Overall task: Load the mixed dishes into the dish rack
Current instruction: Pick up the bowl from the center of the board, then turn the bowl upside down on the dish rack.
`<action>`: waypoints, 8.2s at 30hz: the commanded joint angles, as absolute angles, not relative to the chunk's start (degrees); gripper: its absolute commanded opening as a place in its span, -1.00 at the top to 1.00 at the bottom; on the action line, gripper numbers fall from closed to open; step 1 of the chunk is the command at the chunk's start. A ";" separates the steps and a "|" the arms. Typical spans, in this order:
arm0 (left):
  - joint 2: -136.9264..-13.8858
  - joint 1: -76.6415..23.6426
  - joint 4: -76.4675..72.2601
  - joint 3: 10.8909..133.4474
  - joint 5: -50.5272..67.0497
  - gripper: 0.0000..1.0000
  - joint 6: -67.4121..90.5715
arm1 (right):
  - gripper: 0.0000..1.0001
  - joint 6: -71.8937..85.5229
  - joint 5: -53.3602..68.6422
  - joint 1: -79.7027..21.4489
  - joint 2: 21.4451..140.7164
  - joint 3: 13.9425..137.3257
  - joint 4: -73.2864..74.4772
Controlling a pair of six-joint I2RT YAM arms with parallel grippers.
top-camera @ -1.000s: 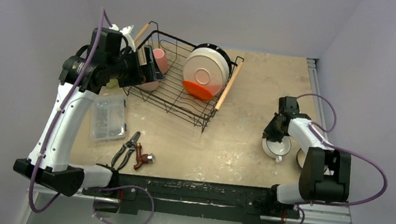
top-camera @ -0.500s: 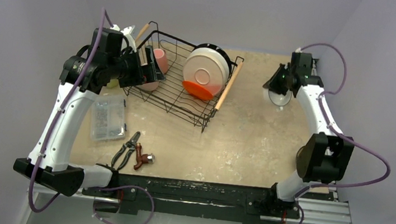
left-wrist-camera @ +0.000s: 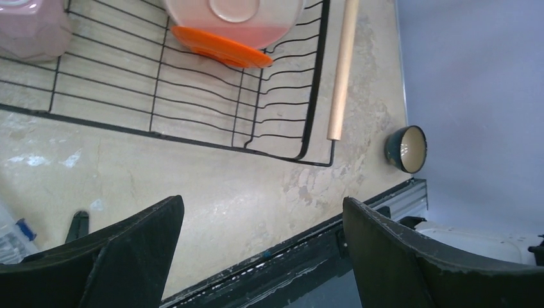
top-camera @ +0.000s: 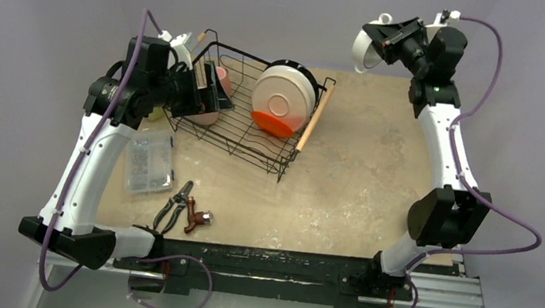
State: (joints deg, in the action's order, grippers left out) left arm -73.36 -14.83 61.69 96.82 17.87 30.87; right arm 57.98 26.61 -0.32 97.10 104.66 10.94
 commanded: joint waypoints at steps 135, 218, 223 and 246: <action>-66.28 -26.50 20.03 86.27 11.27 1.00 31.36 | -0.98 89.98 49.40 -11.46 83.12 78.73 -22.02; -96.43 -18.37 38.78 79.46 -4.02 1.00 8.55 | -0.97 40.77 52.12 10.31 80.06 98.12 45.62; -99.19 -18.36 42.55 82.72 -4.17 0.82 9.66 | -0.98 41.24 52.59 10.34 80.37 97.82 45.20; -106.29 -18.26 58.77 93.49 -3.23 0.18 10.72 | -0.98 41.67 54.03 10.30 82.32 99.02 43.45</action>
